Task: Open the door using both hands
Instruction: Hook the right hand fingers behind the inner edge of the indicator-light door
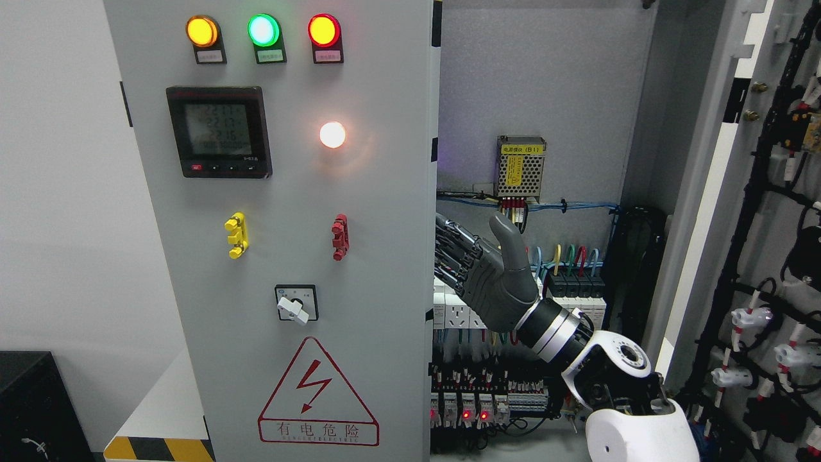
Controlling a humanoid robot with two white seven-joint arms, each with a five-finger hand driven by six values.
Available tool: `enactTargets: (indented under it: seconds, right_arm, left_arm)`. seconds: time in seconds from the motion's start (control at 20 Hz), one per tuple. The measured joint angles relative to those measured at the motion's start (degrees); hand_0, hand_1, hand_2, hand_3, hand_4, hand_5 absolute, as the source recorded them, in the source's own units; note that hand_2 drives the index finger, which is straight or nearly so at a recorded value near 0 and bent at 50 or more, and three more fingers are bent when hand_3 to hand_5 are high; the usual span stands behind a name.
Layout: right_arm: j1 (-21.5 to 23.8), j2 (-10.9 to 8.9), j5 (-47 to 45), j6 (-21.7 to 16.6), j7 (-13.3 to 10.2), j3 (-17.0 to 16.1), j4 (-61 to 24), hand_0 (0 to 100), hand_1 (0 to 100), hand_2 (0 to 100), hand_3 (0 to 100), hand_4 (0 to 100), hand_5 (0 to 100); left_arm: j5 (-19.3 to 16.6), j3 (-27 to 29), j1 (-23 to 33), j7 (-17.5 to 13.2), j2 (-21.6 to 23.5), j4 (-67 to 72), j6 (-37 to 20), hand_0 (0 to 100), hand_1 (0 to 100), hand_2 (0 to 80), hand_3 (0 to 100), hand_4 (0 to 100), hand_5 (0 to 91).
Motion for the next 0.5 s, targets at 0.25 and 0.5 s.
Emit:
enactTargets:
  seconds: [0.25,0.5]
  right_arm:
    - [0.08,0.08,0.02,0.38,2.12,-0.86,-0.30,0,0,0,0,0,0]
    - [0.15,0.14,0.00,0.31,3.04,-1.64,-0.59,0,0,0,0,0,0]
  left_arm:
    - [0.00,0.00,0.00,0.00,0.00,0.00,0.00,0,0,0.0,0,0,0.0]
    - [0.00,0.00,0.00,0.00,0.00,0.00,0.00,0,0,0.0,0,0,0.0]
